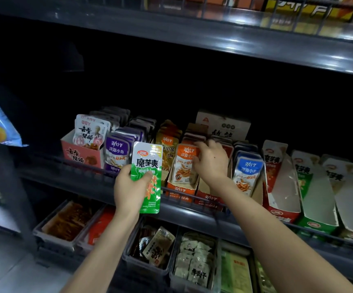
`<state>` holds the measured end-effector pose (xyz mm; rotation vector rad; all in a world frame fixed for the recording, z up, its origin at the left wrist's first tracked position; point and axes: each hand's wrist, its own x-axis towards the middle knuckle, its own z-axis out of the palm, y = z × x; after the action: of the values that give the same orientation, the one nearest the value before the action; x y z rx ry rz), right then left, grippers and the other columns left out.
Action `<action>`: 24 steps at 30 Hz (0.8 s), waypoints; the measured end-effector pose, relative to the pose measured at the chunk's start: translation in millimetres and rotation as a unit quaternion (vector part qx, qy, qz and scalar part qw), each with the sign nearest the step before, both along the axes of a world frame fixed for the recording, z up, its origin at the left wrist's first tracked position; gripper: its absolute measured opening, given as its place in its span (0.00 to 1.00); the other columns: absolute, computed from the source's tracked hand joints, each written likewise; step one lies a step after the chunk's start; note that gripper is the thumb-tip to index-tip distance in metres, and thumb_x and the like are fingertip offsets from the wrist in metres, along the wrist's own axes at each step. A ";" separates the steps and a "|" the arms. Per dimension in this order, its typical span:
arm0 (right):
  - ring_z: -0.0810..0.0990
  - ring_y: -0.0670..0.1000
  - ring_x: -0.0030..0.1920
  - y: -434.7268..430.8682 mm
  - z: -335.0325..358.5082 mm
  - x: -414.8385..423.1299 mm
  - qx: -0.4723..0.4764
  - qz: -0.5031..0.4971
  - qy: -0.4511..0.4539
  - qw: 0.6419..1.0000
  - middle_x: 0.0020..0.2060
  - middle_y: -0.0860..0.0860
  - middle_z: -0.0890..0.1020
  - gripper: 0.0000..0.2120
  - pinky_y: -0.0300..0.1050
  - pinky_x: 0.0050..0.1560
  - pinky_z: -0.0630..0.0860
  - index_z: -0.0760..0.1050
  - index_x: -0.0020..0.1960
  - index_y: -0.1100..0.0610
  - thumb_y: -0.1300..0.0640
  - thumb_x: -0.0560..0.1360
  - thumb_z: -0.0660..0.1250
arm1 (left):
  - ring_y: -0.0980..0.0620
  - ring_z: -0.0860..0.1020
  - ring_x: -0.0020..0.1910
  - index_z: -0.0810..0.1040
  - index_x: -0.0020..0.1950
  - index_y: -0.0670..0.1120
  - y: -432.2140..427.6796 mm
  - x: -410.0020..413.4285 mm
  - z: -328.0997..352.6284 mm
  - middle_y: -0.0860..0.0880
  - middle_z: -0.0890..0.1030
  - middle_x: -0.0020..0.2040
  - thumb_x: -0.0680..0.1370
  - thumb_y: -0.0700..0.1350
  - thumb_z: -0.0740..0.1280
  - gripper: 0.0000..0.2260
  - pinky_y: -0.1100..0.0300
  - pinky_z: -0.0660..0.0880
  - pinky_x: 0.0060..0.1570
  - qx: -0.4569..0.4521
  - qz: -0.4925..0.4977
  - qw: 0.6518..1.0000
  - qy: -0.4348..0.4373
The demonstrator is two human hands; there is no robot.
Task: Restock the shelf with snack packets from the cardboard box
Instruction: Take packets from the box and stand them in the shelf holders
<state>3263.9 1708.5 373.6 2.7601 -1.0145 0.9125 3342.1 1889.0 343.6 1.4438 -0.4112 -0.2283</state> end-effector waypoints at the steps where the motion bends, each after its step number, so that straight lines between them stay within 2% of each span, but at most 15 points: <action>1: 0.72 0.56 0.60 -0.1 -0.4 0.3 0.001 0.002 -0.002 1.000 0.59 0.55 0.76 0.24 0.50 0.60 0.70 0.69 0.70 0.54 0.53 0.76 0.68 | 0.63 0.73 0.39 0.68 0.48 0.53 0.3 -1.8 2.2 0.61 0.75 0.44 0.75 0.41 0.71 0.13 0.60 0.70 0.44 0.002 0.001 1.000 -0.004; 5: 0.70 0.56 0.62 -0.4 -1.9 -4.0 -0.008 0.001 -0.005 1.000 0.60 0.55 0.74 0.26 0.50 0.63 0.65 0.67 0.71 0.54 0.53 0.75 0.68 | 0.61 0.74 0.39 0.69 0.46 0.55 1.7 -4.4 5.8 0.57 0.77 0.44 0.75 0.41 0.71 0.12 0.64 0.69 0.38 0.018 0.007 1.000 -0.017; 8: 0.71 0.57 0.61 3.4 -0.1 -11.8 -0.027 0.002 -0.027 0.999 0.59 0.55 0.75 0.26 0.50 0.62 0.64 0.70 0.69 0.55 0.55 0.73 0.69 | 0.59 0.76 0.41 0.72 0.51 0.50 3.5 -8.6 9.2 0.55 0.79 0.47 0.75 0.41 0.71 0.10 0.60 0.72 0.42 0.024 0.002 1.000 -0.014; 11: 0.75 0.58 0.55 17.3 3.3 -25.5 -0.049 0.032 -0.121 0.991 0.53 0.56 0.78 0.23 0.51 0.56 0.69 0.75 0.64 0.58 0.56 0.70 0.72 | 0.60 0.77 0.44 0.74 0.56 0.49 4.7 -19.5 15.7 0.55 0.79 0.53 0.75 0.41 0.71 0.12 0.62 0.72 0.46 0.033 -0.023 0.999 -0.025; 12: 0.75 0.55 0.55 25.0 6.1 -34.2 -0.021 0.055 -0.149 0.987 0.54 0.55 0.78 0.22 0.49 0.56 0.69 0.74 0.64 0.58 0.55 0.72 0.72 | 0.61 0.79 0.43 0.75 0.53 0.49 4.8 -24.3 18.0 0.54 0.80 0.51 0.75 0.41 0.71 0.10 0.65 0.74 0.44 0.034 -0.043 0.998 -0.033; 14: 0.75 0.48 0.55 41.9 11.5 -57.2 0.128 0.117 -0.200 0.964 0.56 0.50 0.78 0.22 0.44 0.56 0.71 0.71 0.67 0.56 0.52 0.75 0.69 | 0.59 0.82 0.42 0.77 0.49 0.51 3.6 -36.5 22.0 0.53 0.83 0.46 0.73 0.38 0.72 0.10 0.62 0.78 0.42 0.042 -0.098 0.993 -0.045; 15: 0.77 0.44 0.52 50.2 14.2 -71.0 0.236 0.146 -0.226 0.934 0.54 0.48 0.78 0.23 0.42 0.54 0.74 0.69 0.68 0.54 0.52 0.75 0.69 | 0.56 0.82 0.44 0.77 0.49 0.51 2.0 -44.4 23.8 0.53 0.83 0.46 0.73 0.37 0.72 0.11 0.58 0.79 0.45 0.052 -0.125 0.990 -0.049; 16: 0.79 0.43 0.48 57.0 16.1 -85.1 0.346 0.173 -0.254 0.887 0.50 0.47 0.79 0.23 0.41 0.50 0.77 0.68 0.68 0.53 0.54 0.75 0.69 | 0.54 0.82 0.44 0.77 0.48 0.52 -0.5 -53.1 24.5 0.53 0.83 0.46 0.72 0.37 0.72 0.12 0.56 0.79 0.46 0.064 -0.149 0.985 -0.055; 18: 0.82 0.46 0.42 63.0 13.4 -114.9 0.488 0.193 -0.294 0.799 0.41 0.48 0.80 0.19 0.43 0.43 0.80 0.70 0.64 0.53 0.60 0.75 0.70 | 0.53 0.82 0.45 0.77 0.48 0.52 -7.3 -74.5 24.9 0.53 0.83 0.46 0.71 0.36 0.73 0.13 0.54 0.78 0.47 0.085 -0.191 0.975 -0.074; 20: 0.81 0.48 0.36 62.2 8.6 -146.3 0.532 0.184 -0.307 0.767 0.37 0.52 0.79 0.16 0.42 0.35 0.79 0.72 0.60 0.56 0.67 0.74 0.69 | 0.54 0.82 0.45 0.77 0.51 0.50 -16.3 -98.1 23.7 0.53 0.83 0.46 0.71 0.36 0.73 0.13 0.55 0.77 0.48 0.099 -0.226 0.965 -0.091; 22: 0.80 0.47 0.33 58.2 5.3 -178.7 0.538 0.162 -0.324 0.761 0.37 0.53 0.80 0.16 0.39 0.29 0.76 0.73 0.59 0.59 0.69 0.73 0.69 | 0.54 0.82 0.45 0.77 0.51 0.49 -26.4 -123.9 23.1 0.53 0.83 0.46 0.71 0.36 0.73 0.13 0.57 0.77 0.48 0.110 -0.269 0.950 -0.112; 24: 0.77 0.45 0.30 53.5 2.6 -210.8 0.530 0.144 -0.337 0.764 0.36 0.51 0.82 0.14 0.38 0.25 0.72 0.74 0.56 0.59 0.68 0.73 0.70 | 0.54 0.82 0.46 0.77 0.51 0.50 -38.2 -150.8 22.5 0.53 0.83 0.47 0.71 0.37 0.73 0.13 0.58 0.77 0.48 0.119 -0.317 0.931 -0.133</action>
<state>3053.0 1762.0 376.2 3.6204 -1.6171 1.9996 3191.4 1850.8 366.1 1.5456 -1.1070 -0.6209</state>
